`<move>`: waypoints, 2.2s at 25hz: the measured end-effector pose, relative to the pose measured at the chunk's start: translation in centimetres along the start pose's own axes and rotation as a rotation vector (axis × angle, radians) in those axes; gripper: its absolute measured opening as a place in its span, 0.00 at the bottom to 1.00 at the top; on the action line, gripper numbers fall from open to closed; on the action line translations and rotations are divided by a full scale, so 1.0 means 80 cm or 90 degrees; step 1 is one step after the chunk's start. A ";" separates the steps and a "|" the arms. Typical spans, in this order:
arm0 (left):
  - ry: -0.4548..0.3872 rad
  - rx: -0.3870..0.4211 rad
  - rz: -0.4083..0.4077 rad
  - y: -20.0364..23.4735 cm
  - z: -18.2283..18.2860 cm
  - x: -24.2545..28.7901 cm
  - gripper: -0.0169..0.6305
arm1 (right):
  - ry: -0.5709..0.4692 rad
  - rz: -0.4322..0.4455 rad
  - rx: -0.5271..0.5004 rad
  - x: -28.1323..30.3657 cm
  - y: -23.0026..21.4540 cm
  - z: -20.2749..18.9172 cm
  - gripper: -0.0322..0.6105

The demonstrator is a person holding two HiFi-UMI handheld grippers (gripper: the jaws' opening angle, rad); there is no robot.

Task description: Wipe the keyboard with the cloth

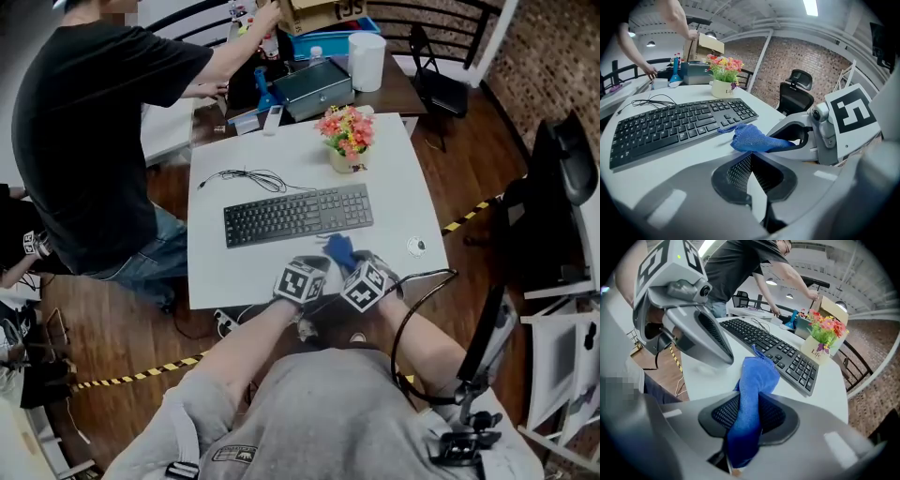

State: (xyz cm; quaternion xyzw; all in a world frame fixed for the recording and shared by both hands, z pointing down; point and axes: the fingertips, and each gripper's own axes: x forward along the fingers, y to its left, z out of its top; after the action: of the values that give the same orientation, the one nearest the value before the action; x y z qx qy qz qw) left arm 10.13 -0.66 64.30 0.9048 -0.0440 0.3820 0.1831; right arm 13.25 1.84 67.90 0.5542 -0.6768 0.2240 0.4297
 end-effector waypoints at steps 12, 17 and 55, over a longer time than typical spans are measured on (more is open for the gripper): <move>-0.016 -0.028 0.056 -0.012 -0.016 -0.018 0.02 | -0.094 0.056 0.042 -0.037 -0.006 0.017 0.39; -0.043 -0.049 0.077 -0.033 -0.027 -0.037 0.02 | -0.115 0.048 0.064 -0.079 -0.003 -0.007 0.39; 0.062 -0.058 -0.065 -0.176 -0.326 -0.111 0.02 | 0.108 0.169 0.183 -0.102 0.322 -0.205 0.06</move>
State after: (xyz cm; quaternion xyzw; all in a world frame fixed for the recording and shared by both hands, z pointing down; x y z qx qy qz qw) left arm -10.69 21.38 70.57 0.8770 -0.0067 0.4131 0.2454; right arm -5.46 26.51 74.30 0.4949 -0.6666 0.4185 0.3682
